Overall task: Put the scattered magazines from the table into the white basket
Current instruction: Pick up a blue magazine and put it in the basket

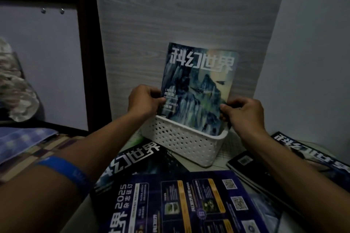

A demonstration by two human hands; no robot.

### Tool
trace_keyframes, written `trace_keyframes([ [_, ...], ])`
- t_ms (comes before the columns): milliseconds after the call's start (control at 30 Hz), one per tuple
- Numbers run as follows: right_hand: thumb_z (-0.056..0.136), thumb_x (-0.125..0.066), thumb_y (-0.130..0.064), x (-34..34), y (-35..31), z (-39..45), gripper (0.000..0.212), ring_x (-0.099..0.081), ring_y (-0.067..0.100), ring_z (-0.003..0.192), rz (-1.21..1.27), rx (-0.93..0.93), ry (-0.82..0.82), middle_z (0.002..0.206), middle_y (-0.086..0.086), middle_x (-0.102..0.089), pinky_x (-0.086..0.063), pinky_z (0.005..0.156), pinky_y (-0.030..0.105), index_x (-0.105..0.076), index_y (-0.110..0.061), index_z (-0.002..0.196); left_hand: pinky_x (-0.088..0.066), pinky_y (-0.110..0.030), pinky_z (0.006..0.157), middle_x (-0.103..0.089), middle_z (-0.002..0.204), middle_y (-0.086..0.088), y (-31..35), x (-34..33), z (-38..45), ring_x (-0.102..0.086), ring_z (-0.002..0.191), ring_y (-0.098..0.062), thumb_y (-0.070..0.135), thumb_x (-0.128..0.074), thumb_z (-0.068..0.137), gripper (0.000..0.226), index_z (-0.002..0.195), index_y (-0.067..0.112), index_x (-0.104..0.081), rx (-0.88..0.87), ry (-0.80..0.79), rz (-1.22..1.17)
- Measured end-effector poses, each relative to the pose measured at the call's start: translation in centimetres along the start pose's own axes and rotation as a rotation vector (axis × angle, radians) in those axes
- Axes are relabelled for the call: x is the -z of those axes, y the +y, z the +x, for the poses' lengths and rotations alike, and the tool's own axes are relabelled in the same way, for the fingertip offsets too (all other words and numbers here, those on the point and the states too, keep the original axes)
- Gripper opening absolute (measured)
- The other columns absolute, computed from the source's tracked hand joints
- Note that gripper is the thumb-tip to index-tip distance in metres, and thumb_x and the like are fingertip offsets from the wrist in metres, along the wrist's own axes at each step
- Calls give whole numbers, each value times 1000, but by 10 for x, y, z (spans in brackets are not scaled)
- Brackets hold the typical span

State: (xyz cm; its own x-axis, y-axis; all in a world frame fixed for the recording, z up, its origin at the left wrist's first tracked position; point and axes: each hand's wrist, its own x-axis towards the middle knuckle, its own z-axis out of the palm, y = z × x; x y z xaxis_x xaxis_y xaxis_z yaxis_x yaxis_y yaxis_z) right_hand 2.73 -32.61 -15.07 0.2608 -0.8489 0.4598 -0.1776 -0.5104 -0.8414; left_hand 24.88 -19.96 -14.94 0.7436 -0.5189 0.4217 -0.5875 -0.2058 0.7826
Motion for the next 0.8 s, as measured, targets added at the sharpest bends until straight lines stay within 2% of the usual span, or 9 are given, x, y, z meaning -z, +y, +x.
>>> trace_keyframes([
  [100, 76, -83, -21, 0, 1, 3, 24, -66, 10, 51, -50, -29, 32, 56, -3, -70, -53, 55, 28, -69, -17, 56, -55, -28, 70, -75, 76, -4, 1, -4, -1, -66, 66, -11, 22, -83, 76, 9, 75, 15, -76, 20, 79, 82],
  [200, 77, -83, -21, -1, -5, 0, 25, -68, 19, 59, -74, -64, 23, 62, 5, -71, -56, 59, 32, -68, -13, 59, -52, -29, 61, -66, 61, -4, 3, -7, -4, -63, 60, -17, 25, -85, 72, 31, 58, 14, -60, 67, 186, 110],
  [334, 84, -75, -19, 16, -17, -17, 21, -65, 20, 65, -25, -45, -31, 70, 8, -69, -50, 63, 31, -65, -9, 69, -46, -25, 63, -65, 82, 1, 9, 4, -29, -62, 77, -15, 27, -74, 84, 16, 80, 16, -62, -6, 102, 7],
  [400, 90, -68, -24, 34, -20, -37, 21, -65, 18, 72, -48, 43, -47, 76, 4, -67, -51, 64, 29, -63, -10, 76, -47, -30, 76, -61, 103, -6, 7, 13, -63, -59, 94, -20, 19, -66, 89, 9, 95, 15, -62, -160, 126, 12],
  [467, 94, -61, -30, 51, -22, -67, 20, -62, 8, 76, -138, 171, -80, 81, -2, -65, -47, 61, 22, -63, -15, 81, -45, -33, 79, -58, 108, -7, 3, 19, -105, -55, 101, -22, 13, -62, 88, 13, 102, 13, -61, -368, 92, 129],
  [567, 96, -58, -28, 74, -30, -116, 14, -58, -1, 78, -241, 309, -281, 86, -10, -62, -47, 63, 22, -63, -22, 85, -51, -32, 70, -66, 92, 2, 7, 38, -156, -63, 85, -19, 23, -61, 89, 7, 95, 20, -62, -505, -189, 130],
  [634, 96, -53, -36, 90, -39, -141, 20, -55, -1, 77, -357, 409, -467, 84, -12, -59, -45, 65, 25, -62, -22, 85, -54, -36, 69, -71, 90, -1, 11, 55, -163, -66, 81, -21, 39, -58, 90, 21, 96, 20, -65, -516, -401, 296],
  [734, 91, -48, -54, 111, -54, -175, 30, -53, 2, 79, -493, 480, -738, 89, -12, -56, -47, 68, 30, -60, -27, 90, -52, -34, 80, -68, 105, 1, 13, 82, -162, -63, 93, -17, 63, -55, 85, 45, 106, 25, -65, -280, -729, 518],
  [800, 86, -50, -64, 116, -57, -198, 37, -54, 5, 92, -599, 512, -818, 104, -13, -57, -48, 76, 31, -56, -32, 104, -51, -35, 89, -66, 118, 2, 9, 89, -168, -61, 101, -17, 74, -55, 78, 59, 115, 29, -61, -161, -810, 580],
])
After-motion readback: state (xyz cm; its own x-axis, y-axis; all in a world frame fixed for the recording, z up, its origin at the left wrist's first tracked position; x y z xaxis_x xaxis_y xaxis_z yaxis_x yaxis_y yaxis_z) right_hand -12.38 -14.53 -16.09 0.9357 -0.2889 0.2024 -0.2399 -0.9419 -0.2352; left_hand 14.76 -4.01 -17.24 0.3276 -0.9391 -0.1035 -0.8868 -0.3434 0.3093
